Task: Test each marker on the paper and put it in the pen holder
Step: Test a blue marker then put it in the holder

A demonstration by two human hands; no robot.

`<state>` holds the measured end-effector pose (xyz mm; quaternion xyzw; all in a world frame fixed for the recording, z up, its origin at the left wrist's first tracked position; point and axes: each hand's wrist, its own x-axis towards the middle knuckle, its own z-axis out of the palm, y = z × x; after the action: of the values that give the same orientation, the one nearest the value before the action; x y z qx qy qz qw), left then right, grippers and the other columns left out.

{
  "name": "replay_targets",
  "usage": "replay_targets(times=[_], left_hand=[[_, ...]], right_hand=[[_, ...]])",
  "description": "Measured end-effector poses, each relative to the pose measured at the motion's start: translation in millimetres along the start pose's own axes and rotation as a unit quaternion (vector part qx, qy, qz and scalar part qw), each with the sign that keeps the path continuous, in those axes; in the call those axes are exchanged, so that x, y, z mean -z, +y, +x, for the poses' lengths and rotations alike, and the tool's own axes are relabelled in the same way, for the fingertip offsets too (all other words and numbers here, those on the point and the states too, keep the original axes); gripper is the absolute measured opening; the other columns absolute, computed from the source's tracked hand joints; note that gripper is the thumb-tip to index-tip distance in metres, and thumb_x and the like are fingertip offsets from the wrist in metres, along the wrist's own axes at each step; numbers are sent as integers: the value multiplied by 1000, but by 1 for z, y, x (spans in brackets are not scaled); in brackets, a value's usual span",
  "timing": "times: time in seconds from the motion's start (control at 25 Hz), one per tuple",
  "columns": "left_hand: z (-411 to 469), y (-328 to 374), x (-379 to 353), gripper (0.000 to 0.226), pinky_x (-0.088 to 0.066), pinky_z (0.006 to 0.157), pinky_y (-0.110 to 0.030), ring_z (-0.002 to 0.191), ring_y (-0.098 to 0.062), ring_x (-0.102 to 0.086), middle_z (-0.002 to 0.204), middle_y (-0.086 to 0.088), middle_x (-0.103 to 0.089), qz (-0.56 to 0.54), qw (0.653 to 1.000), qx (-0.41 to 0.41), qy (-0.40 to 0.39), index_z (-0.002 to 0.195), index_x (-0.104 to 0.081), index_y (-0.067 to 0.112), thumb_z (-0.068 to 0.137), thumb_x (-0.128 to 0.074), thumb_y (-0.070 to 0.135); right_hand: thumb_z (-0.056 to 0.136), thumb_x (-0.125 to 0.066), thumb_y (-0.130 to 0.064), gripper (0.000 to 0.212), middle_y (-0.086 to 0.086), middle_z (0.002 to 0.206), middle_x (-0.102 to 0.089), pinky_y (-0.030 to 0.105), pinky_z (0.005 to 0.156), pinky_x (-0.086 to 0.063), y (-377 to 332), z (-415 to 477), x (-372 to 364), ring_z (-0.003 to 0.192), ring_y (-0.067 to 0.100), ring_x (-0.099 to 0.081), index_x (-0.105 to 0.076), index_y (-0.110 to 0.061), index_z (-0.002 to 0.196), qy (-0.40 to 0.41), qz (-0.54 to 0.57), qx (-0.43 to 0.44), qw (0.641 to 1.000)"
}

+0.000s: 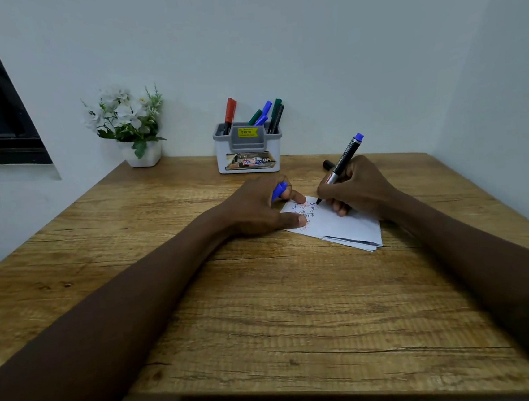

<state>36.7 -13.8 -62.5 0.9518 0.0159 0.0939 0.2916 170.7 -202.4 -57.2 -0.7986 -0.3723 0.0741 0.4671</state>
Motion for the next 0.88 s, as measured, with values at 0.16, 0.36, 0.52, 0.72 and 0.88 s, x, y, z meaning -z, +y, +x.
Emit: replay_targets(times=[0.16,0.36,0.52,0.72,0.88], left_hand=[[0,1,0,53,-36,66,-21,81,-4,-48,93,19,-51,5,1000,3,3,120,-61,17,80,-81,46],[-1,2,1,55,-38,68,-23,82,-7,-48,95,14,-51,7,1000,8,3,120,-61,17,79,-81,47],[-2,4,1,55,-40,68,-20,81,-4,-46,94,15,-49,10,1000,12,6,120,-58,16,80,-81,45],[-3,4,3,56,-31,60,-10,77,2,-46,89,25,-45,17,1000,-6,0,126,-62,17,81,-80,45],[-3,4,2,52,-34,63,-18,76,-3,-46,89,25,-50,1,1000,-2,-1,121,-62,14,81,-81,42]], right_hand=[[86,-77,-8,12,8,60,-72,27,49,-56,-1,0,-1,48,20,-65,-73,2,83,5,-11,-2,1000],[85,-78,-10,13,8,63,-73,27,50,-58,-1,2,-2,51,21,-67,-73,2,85,17,-4,-14,1000],[85,-78,-9,12,7,61,-73,27,50,-58,-2,1,-2,50,19,-66,-73,2,85,21,-5,-19,1000],[83,-79,-10,17,10,62,-73,30,53,-60,-2,1,-2,49,19,-68,-74,6,85,40,-9,-29,999],[83,-78,-9,18,6,57,-70,27,48,-57,-3,-1,-1,45,16,-64,-72,8,84,43,-19,-16,999]])
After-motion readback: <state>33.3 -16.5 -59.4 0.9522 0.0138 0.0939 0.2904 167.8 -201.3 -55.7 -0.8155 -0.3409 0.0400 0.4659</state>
